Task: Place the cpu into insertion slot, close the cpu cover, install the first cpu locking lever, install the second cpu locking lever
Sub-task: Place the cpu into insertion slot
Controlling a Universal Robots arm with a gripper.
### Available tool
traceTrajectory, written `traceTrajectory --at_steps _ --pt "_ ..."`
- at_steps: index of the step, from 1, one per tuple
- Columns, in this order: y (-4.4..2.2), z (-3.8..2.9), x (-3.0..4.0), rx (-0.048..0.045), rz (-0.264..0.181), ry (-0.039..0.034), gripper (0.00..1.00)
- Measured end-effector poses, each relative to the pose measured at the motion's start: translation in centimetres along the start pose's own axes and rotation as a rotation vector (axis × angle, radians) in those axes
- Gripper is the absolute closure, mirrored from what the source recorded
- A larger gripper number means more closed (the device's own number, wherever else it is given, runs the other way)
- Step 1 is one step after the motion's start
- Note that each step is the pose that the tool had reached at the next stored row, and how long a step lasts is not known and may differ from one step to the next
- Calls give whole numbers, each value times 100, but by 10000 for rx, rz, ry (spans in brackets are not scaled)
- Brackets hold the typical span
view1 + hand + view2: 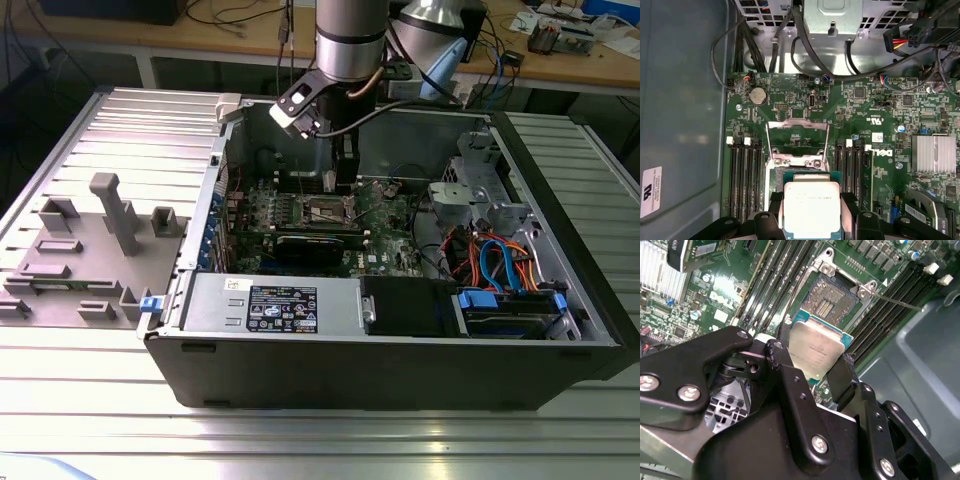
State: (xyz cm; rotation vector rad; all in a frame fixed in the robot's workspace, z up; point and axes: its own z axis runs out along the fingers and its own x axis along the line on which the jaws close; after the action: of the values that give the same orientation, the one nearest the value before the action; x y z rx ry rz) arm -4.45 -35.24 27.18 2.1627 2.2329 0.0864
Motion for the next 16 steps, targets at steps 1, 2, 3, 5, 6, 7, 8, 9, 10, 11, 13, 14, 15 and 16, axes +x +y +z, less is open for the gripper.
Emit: traceTrajectory --at_steps 1,2,3,5,6,7,8,9,10,11,13,14,15,16 --pt "-1 10 0 0 1 0 46" --pt "-2 11 0 2 2 -2 46" --pt "-2 11 0 1 1 -3 46" --pt "-2 12 0 1 2 -2 46" --pt "-2 16 0 1 2 -2 46" --pt "-2 20 0 1 1 -1 46" --pt "-2 20 0 1 1 -2 46" --pt "-2 20 0 0 2 -1 46" --pt "-2 21 0 0 1 -1 46" --pt "-2 21 0 1 2 -1 46" --pt "-2 21 0 1 1 -1 46" --pt "-2 21 0 1 1 -1 46" --pt "-2 22 0 1 2 -1 46" --pt "-2 22 0 1 1 -1 46"
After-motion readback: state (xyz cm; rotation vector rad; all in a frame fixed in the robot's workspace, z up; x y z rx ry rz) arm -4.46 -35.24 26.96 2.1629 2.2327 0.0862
